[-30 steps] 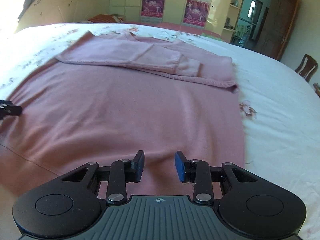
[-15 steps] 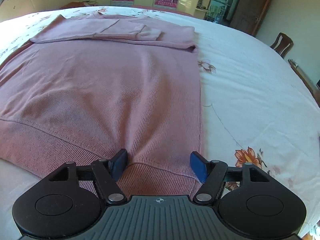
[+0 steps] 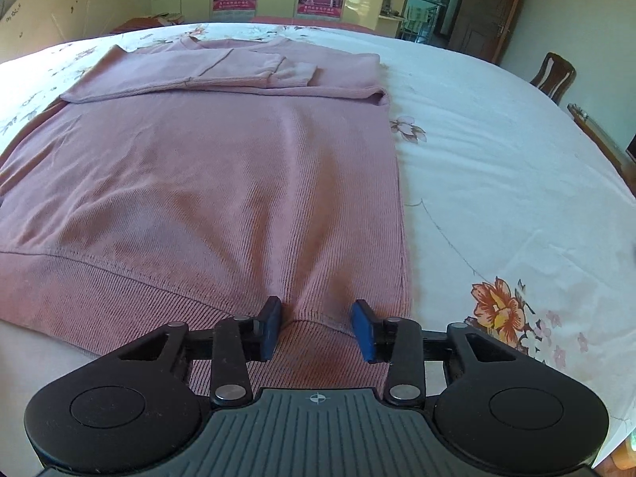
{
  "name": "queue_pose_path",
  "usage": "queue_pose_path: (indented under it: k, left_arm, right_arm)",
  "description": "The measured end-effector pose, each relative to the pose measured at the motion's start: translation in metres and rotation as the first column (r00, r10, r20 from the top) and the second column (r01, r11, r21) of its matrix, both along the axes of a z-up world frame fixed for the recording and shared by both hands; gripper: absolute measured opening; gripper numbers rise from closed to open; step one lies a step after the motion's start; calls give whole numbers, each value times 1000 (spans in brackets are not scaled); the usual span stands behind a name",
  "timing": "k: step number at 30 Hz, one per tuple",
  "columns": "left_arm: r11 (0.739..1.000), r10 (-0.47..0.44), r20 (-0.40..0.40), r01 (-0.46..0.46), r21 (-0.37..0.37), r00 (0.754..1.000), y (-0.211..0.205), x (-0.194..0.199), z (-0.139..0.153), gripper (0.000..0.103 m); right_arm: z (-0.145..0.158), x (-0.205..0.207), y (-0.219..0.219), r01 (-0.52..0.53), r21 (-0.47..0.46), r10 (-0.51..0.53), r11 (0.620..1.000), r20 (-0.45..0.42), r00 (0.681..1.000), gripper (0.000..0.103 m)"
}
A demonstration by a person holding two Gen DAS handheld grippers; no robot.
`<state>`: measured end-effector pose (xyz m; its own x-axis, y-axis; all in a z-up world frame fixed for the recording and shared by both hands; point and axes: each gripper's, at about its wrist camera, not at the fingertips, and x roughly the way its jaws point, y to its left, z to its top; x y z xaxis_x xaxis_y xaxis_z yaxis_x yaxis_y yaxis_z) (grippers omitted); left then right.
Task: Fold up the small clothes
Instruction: 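Position both tools at the hem ribbing to grasp it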
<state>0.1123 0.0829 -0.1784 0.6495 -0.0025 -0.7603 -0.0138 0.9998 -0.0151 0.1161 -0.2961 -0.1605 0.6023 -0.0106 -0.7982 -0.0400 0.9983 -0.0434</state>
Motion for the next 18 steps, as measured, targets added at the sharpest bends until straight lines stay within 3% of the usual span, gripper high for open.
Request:
queue_pose_path:
  k: [2, 7, 10, 12, 14, 16, 18]
  left_arm:
    - [1000, 16, -12, -16, -20, 1000, 3, 0, 3, 64]
    - [1000, 20, -31, -21, -16, 999, 3, -3, 4, 69]
    - [1000, 18, -37, -18, -6, 999, 3, -5, 1, 70]
    - [1000, 16, -40, -16, 3, 999, 4, -7, 1, 72]
    - [999, 38, -53, -38, 4, 998, 9, -11, 1, 81]
    - [998, 61, -43, -62, -29, 997, 17, -17, 3, 75]
    - [998, 50, -32, -51, -43, 998, 17, -18, 6, 66]
  right_arm:
    - [6, -3, -5, 10, 39, -10, 999, 9, 1000, 39]
    - [8, -4, -12, 52, 94, -52, 994, 5, 999, 41]
    - [4, -5, -13, 64, 131, -63, 989, -12, 998, 52]
    - [3, -5, -10, 63, 125, -62, 990, -10, 998, 54]
    - [6, -6, -10, 70, 127, -70, 989, -6, 998, 54]
    - [17, -12, -10, 85, 115, -91, 990, 50, 995, 54]
    - [25, -13, 1, 28, 71, -35, 997, 93, 995, 54]
